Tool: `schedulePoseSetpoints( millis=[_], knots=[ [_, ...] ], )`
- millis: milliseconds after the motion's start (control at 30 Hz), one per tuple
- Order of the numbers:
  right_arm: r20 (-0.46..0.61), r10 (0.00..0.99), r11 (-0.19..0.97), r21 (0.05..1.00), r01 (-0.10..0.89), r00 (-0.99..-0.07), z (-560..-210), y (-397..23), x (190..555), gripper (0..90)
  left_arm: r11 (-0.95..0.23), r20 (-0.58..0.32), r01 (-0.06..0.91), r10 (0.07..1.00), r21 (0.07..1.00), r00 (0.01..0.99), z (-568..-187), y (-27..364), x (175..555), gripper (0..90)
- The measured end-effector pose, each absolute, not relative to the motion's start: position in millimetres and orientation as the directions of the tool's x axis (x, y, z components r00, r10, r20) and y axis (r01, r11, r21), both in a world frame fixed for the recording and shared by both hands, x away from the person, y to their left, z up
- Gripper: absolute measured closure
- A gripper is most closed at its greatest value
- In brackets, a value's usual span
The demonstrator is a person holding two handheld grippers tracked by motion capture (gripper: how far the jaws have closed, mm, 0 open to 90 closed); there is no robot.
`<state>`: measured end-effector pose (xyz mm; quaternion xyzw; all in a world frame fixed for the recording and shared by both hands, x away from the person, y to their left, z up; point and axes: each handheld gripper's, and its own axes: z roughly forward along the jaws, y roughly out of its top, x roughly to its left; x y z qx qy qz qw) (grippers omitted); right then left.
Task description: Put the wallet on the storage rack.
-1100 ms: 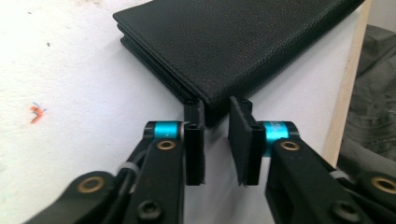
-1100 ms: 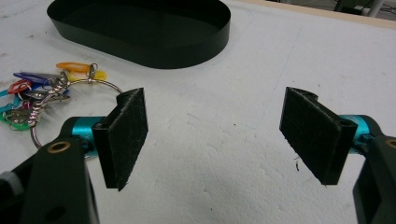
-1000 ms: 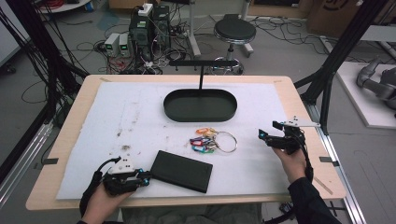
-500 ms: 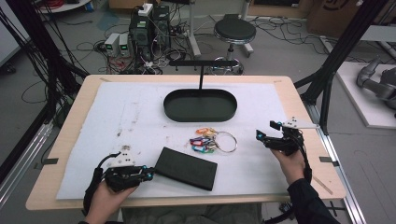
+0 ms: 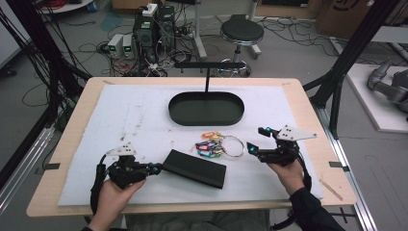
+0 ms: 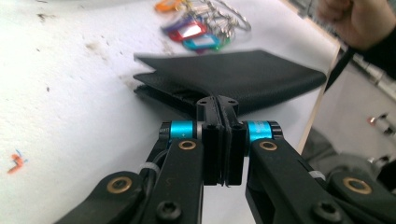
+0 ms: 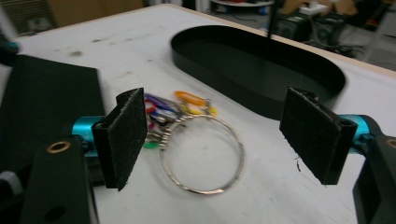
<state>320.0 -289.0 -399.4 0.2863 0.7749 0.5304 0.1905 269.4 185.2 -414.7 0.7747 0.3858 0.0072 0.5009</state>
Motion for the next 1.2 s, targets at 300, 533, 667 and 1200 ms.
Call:
schedulePoseSetpoints(
  millis=[300, 533, 667, 1200],
  knots=[
    [0.003, 0.508, 0.314, 0.93, 0.189, -0.861, -402, -269, 312, 23.9, -0.15, -0.432, 0.645, 0.627, 0.749, 0.648, -419, 184, 276, 90.0],
    [-0.027, 0.425, 0.342, 0.93, 0.132, -0.905, -401, -252, 302, 24.5, -0.223, -0.345, 0.588, 0.63, 0.778, 0.696, -422, 177, 277, 89.9],
    [-0.039, 0.399, 0.35, 0.93, 0.113, -0.916, -402, -249, 298, 24.4, -0.353, -0.191, 0.459, 0.585, 0.815, 0.788, -431, 174, 272, 75.7],
    [-0.014, 0.399, 0.352, 0.925, 0.139, -0.917, -407, -258, 298, 24.2, -0.68, 0.276, 0.055, 0.369, 0.731, 0.888, -448, 157, 272, 50.9]
  ],
)
